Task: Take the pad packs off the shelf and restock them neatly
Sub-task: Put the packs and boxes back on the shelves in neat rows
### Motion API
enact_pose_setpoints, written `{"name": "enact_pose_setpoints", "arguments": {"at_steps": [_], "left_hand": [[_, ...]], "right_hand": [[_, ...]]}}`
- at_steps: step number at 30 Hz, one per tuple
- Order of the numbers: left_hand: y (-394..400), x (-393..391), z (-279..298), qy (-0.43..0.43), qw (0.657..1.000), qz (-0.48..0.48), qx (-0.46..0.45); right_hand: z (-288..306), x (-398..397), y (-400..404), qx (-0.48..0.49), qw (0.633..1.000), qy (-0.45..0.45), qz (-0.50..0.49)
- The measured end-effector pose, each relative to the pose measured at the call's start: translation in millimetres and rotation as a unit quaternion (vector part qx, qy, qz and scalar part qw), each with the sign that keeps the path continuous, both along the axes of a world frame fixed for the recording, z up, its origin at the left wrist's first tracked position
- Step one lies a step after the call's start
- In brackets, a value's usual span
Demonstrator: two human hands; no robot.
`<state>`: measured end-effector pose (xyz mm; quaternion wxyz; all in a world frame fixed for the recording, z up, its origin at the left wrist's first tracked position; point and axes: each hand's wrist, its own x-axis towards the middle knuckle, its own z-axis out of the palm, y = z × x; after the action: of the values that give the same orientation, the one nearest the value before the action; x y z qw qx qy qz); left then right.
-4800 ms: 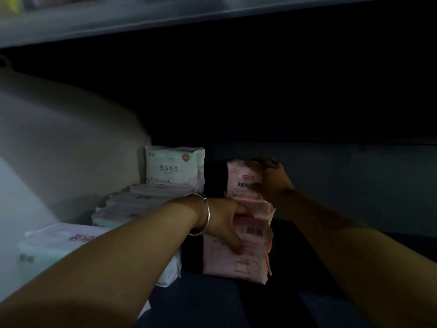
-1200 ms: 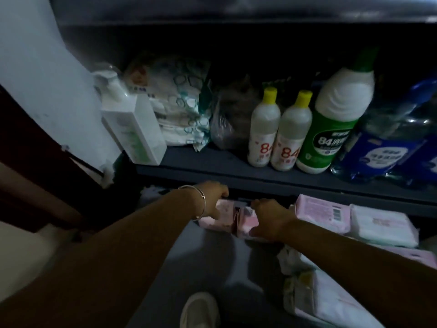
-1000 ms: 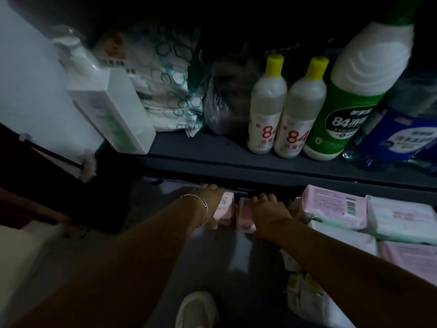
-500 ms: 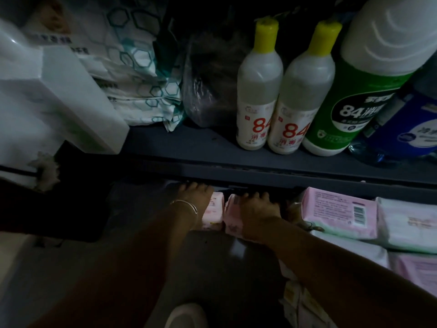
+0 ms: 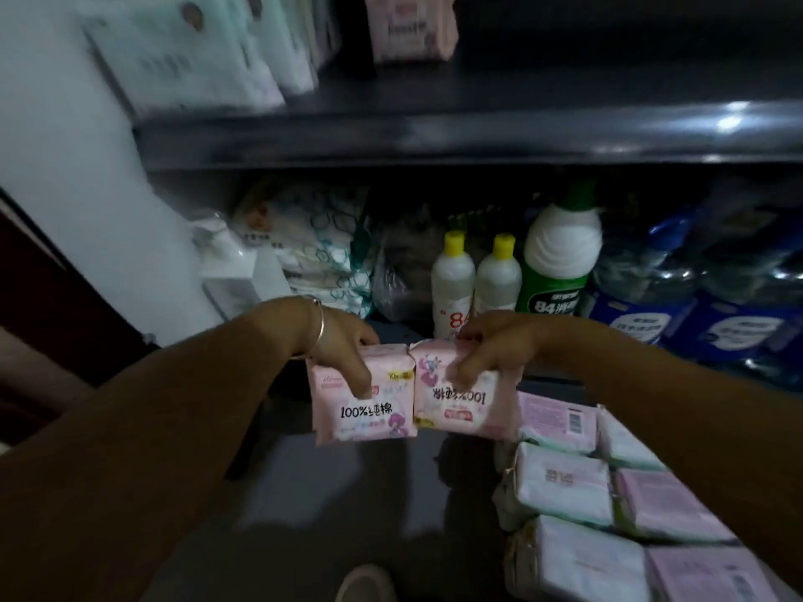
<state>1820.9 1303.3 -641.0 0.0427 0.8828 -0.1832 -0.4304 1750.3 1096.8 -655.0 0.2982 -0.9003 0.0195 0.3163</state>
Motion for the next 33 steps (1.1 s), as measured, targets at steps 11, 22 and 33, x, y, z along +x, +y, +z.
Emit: {"name": "enact_pose_setpoints", "arguments": {"at_steps": [11,22,33], "left_hand": [[-7,-38,172,-0.052,0.992,0.018,-0.110],[-30,-11,264,-0.196,0.968,-0.002,-0.158],[-52,66,286,-0.272,0.944,-0.009,-0.185]], "right_hand": [[158,-45,-36,0.110,0.986,-0.113,-0.045],[243,-21,-56,0.115,0.962,-0.240,-0.057],[268,58,-75,0.090,0.950,-0.284,-0.093]]}}
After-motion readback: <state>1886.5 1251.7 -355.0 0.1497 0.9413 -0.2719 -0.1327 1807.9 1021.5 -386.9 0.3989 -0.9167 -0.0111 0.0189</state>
